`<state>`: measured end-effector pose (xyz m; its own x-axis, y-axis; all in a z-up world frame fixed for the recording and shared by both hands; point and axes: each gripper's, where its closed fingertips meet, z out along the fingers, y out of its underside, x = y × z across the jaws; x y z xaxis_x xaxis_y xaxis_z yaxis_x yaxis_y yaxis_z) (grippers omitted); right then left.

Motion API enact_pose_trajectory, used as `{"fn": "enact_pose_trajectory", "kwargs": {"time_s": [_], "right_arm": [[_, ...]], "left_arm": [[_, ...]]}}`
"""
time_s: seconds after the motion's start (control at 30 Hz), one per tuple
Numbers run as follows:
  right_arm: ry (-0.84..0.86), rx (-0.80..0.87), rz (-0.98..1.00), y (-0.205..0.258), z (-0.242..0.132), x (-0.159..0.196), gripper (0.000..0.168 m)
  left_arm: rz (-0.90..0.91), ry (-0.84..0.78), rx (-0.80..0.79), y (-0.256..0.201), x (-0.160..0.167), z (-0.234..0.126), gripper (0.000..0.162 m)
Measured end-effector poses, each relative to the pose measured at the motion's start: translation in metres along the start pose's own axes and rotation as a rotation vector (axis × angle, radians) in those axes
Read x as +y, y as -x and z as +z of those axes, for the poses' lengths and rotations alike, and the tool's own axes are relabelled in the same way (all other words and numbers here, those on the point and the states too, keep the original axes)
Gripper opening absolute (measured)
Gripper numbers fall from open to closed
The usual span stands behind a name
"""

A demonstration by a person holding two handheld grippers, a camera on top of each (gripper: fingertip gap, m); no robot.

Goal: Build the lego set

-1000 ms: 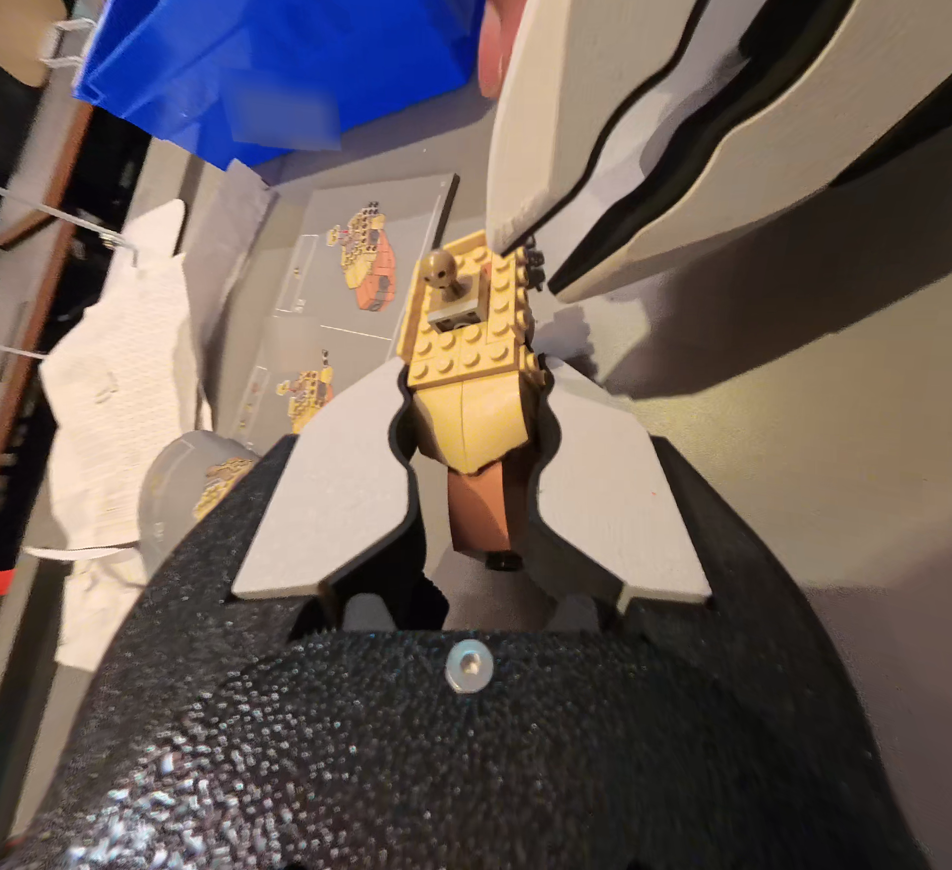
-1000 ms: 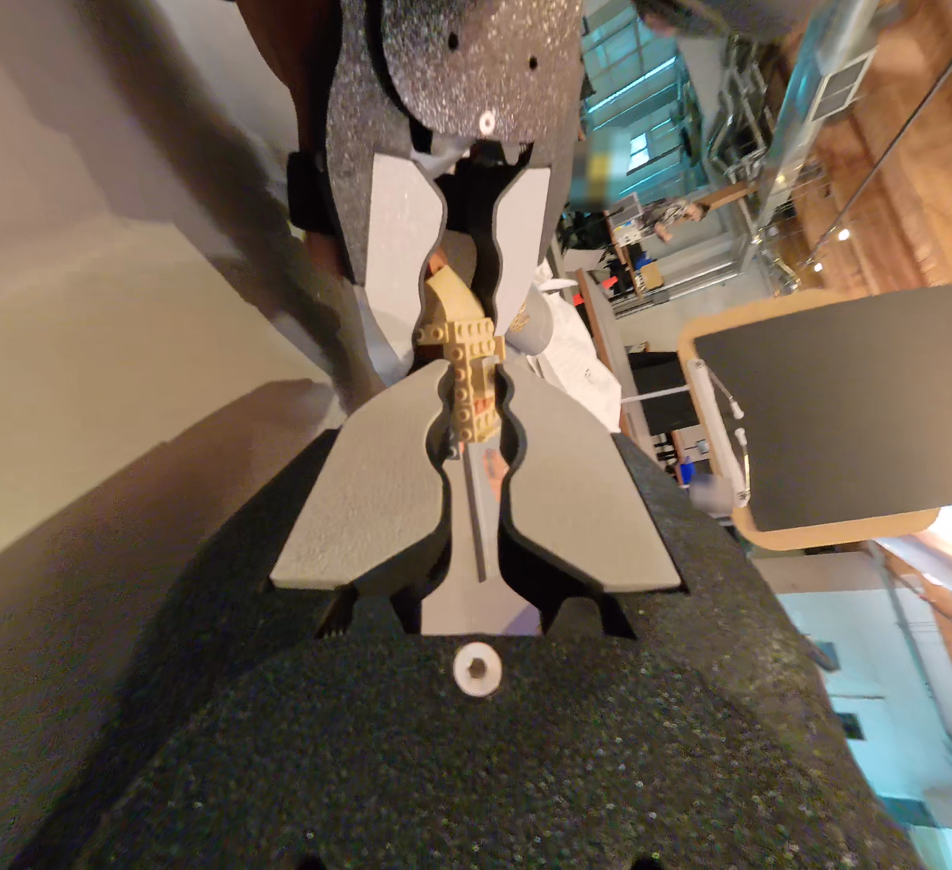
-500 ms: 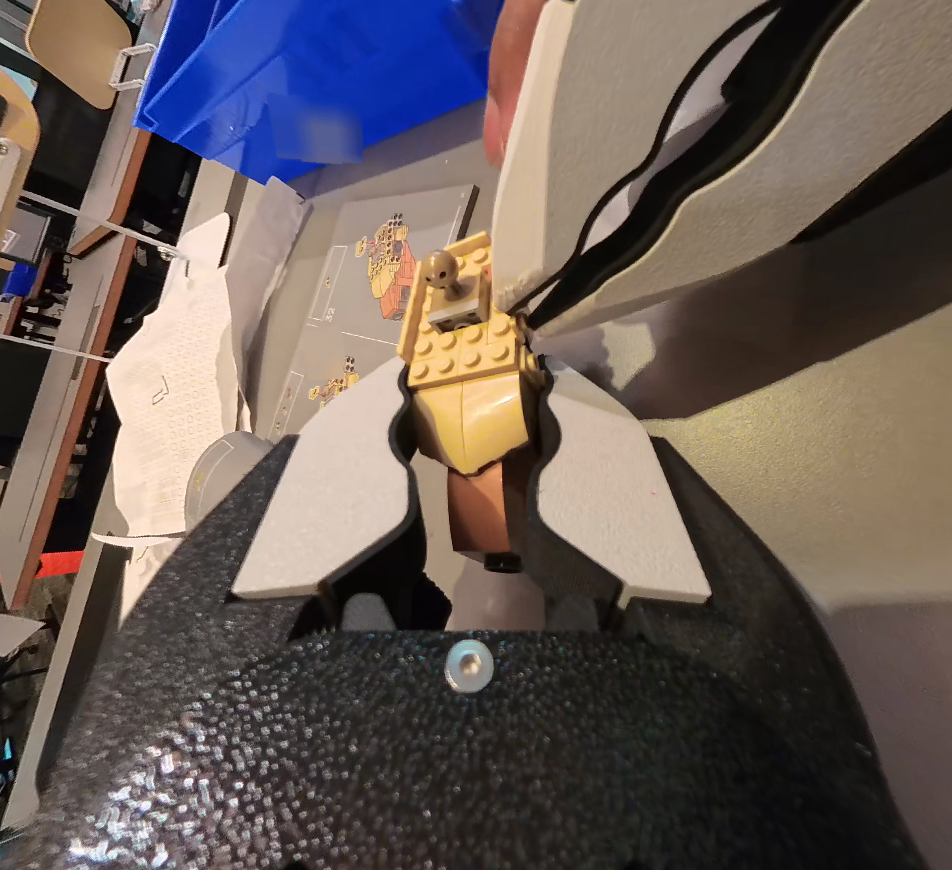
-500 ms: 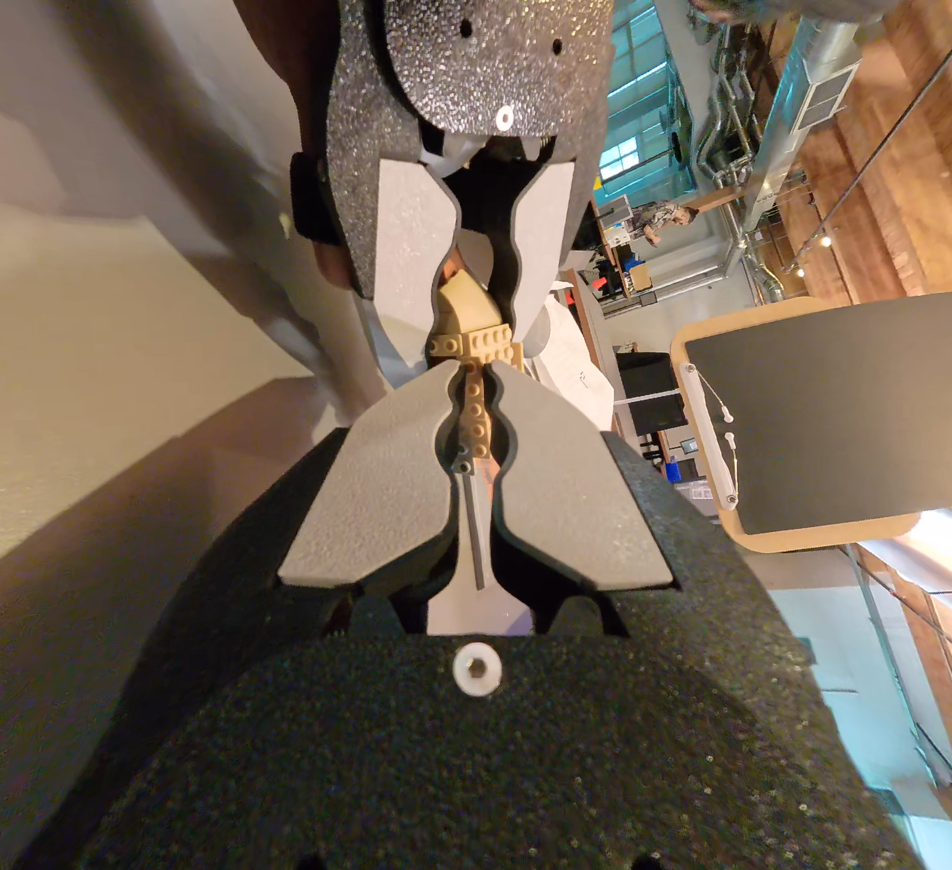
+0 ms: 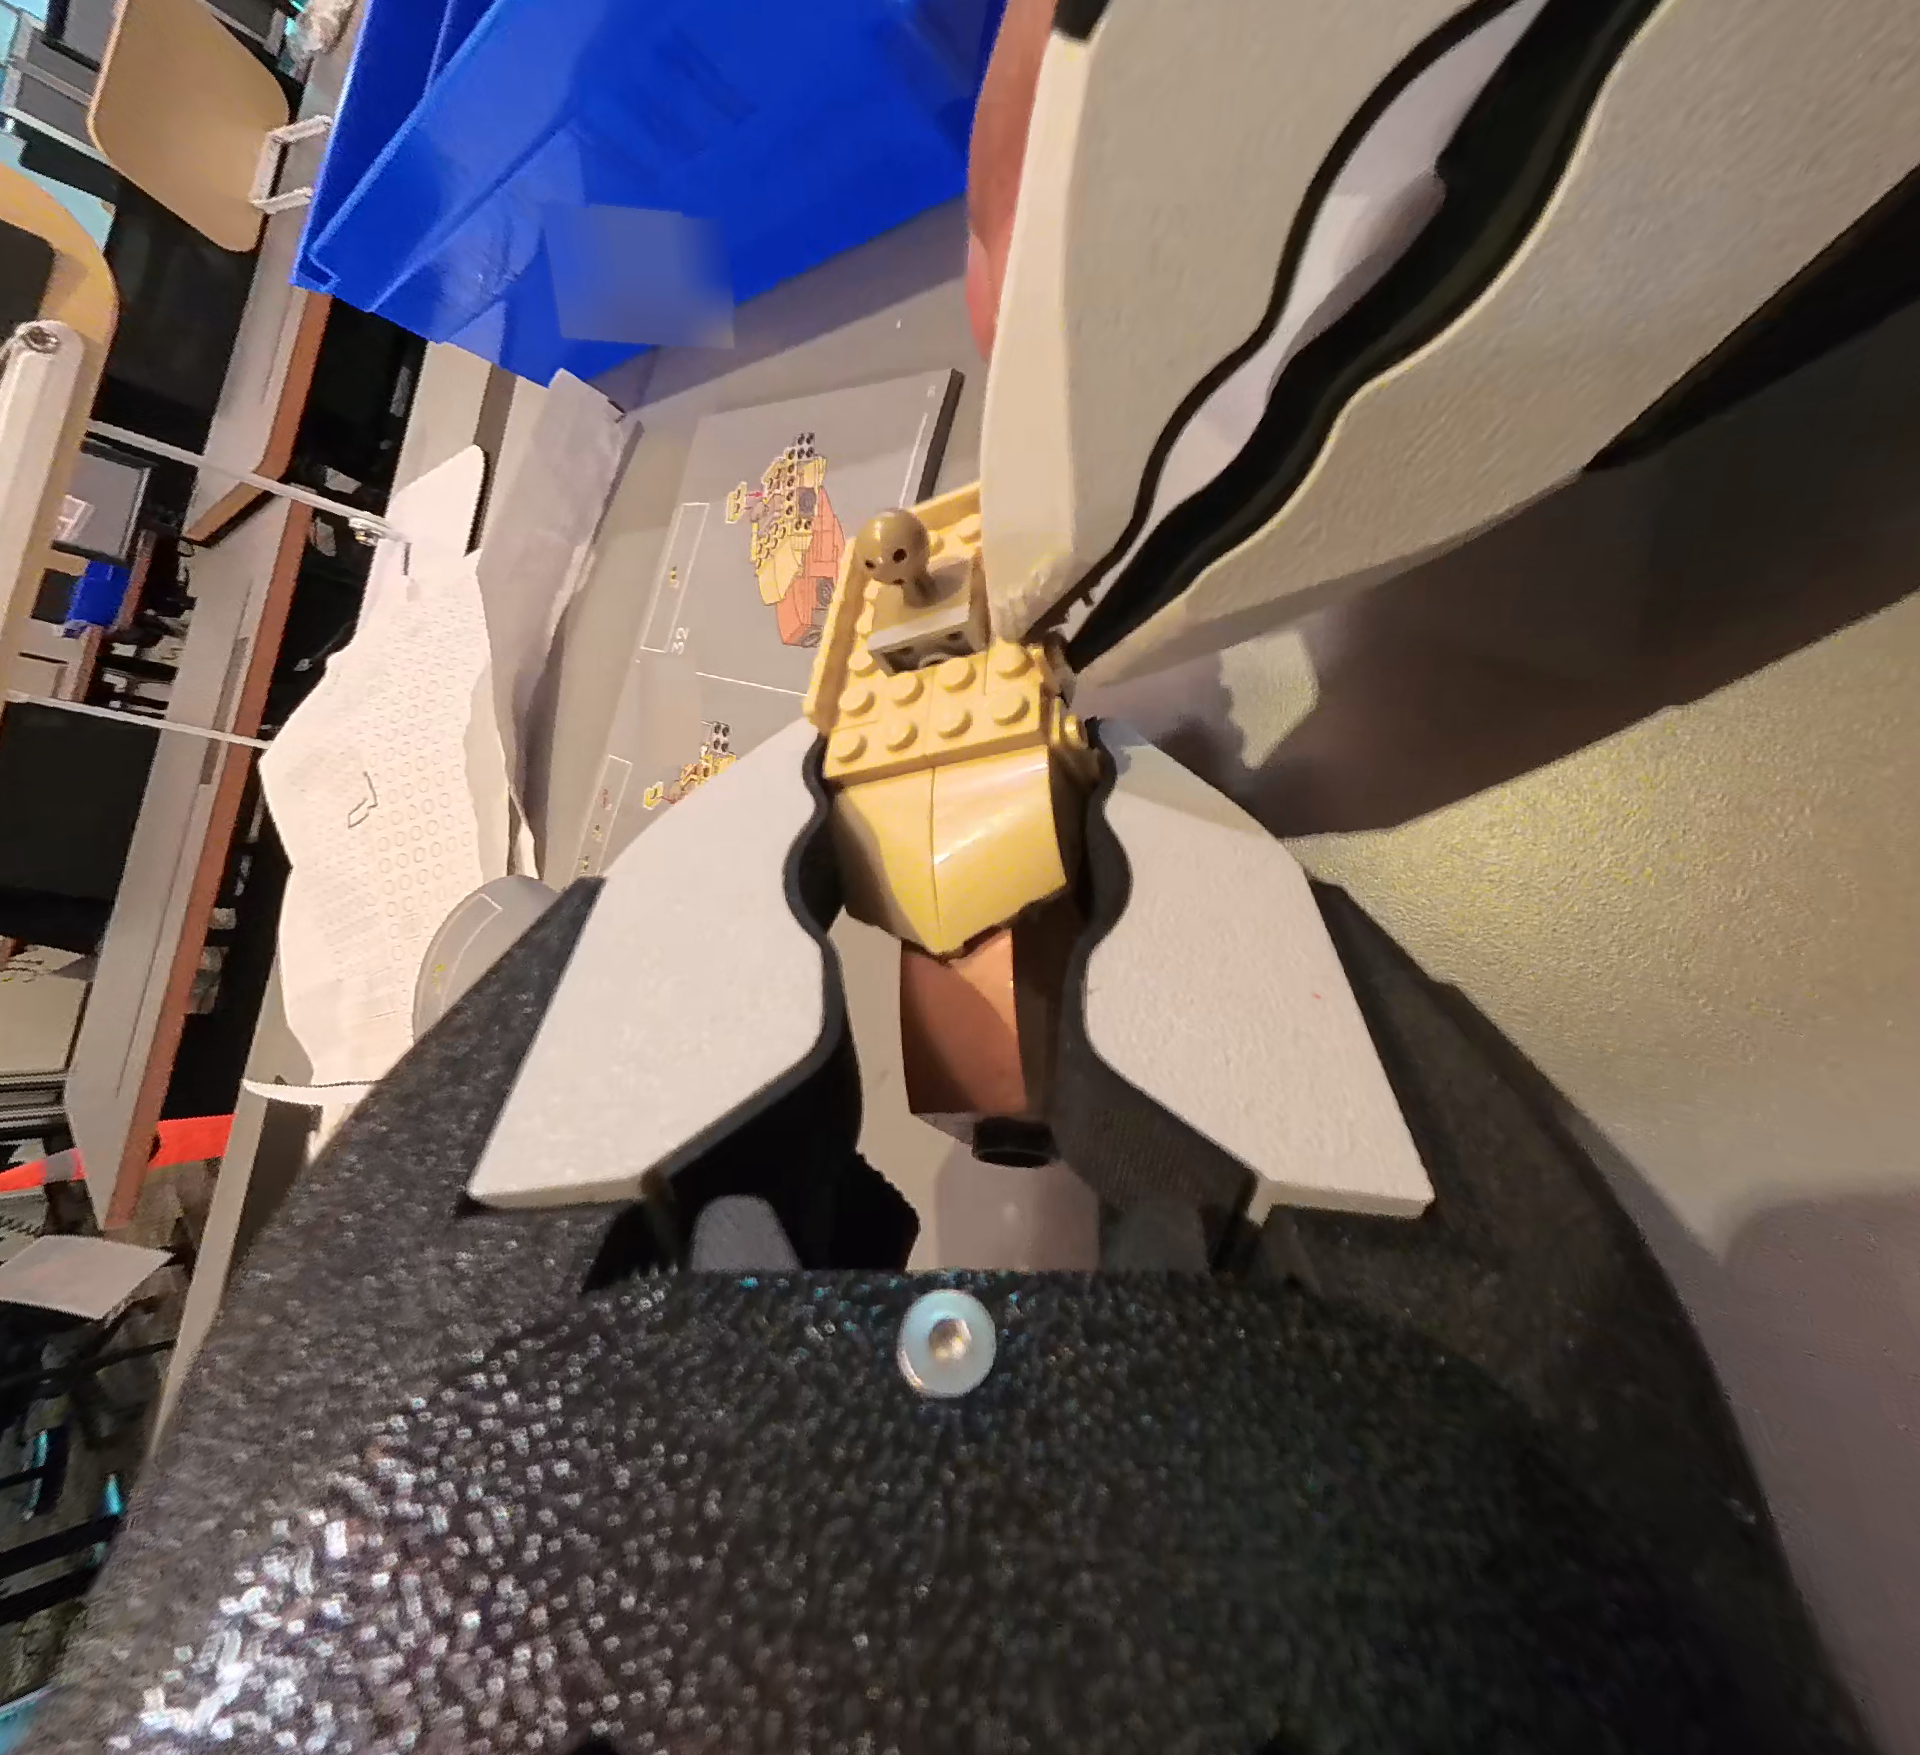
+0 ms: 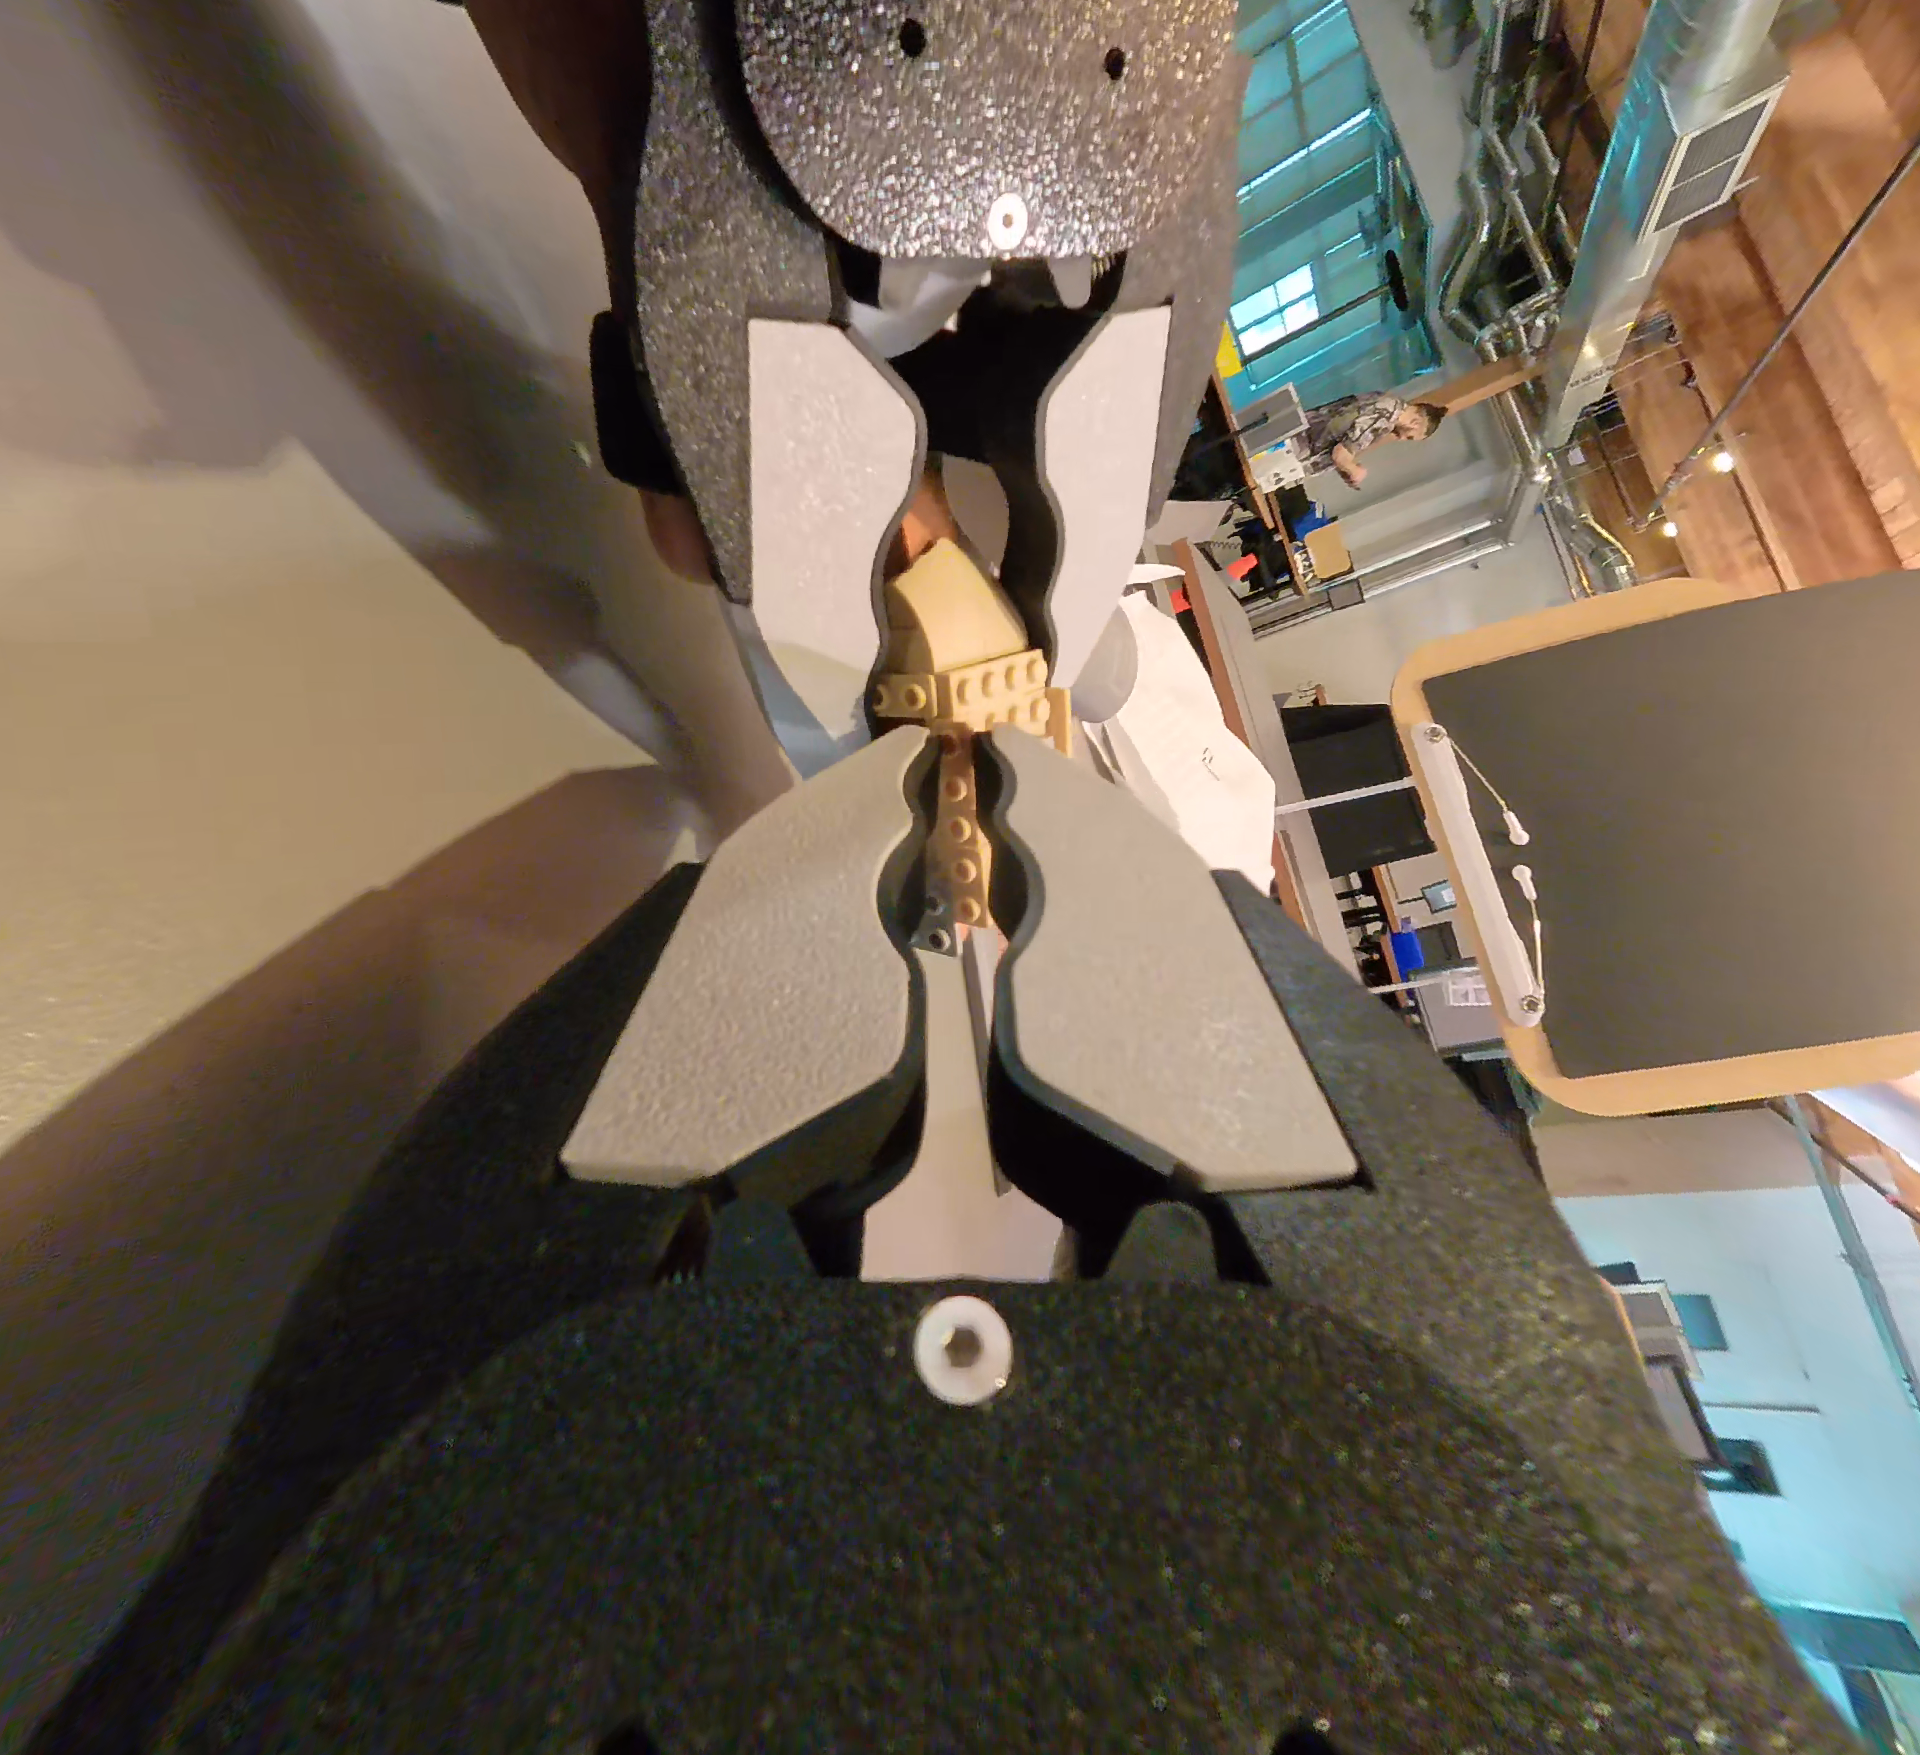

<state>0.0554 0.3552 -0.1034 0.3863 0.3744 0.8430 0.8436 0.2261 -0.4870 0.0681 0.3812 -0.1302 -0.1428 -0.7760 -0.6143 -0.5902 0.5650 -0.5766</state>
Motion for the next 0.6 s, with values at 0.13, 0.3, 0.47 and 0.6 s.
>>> {"fn": "enact_pose_trajectory", "kwargs": {"time_s": [0.13, 0.3, 0.47, 0.6], "right_arm": [[-0.004, -0.025, 0.027, 0.0004, 0.0001, -0.0006, 0.006], [-0.010, -0.066, 0.057, 0.0020, 0.0007, -0.0014, 0.007], [0.002, -0.083, 0.048, 0.0010, 0.0015, 0.0000, 0.007], [0.003, -0.100, 0.059, 0.0015, 0.0004, -0.0006, 0.007]], "left_arm": [[0.023, -0.002, -0.005, 0.0004, -0.0006, -0.0009, 0.043], [0.046, -0.011, -0.001, -0.0014, -0.0025, -0.0017, 0.043], [0.030, -0.009, -0.001, -0.0004, -0.0022, -0.0006, 0.043], [0.029, -0.023, 0.014, -0.0019, -0.0026, 0.0002, 0.043]]}}
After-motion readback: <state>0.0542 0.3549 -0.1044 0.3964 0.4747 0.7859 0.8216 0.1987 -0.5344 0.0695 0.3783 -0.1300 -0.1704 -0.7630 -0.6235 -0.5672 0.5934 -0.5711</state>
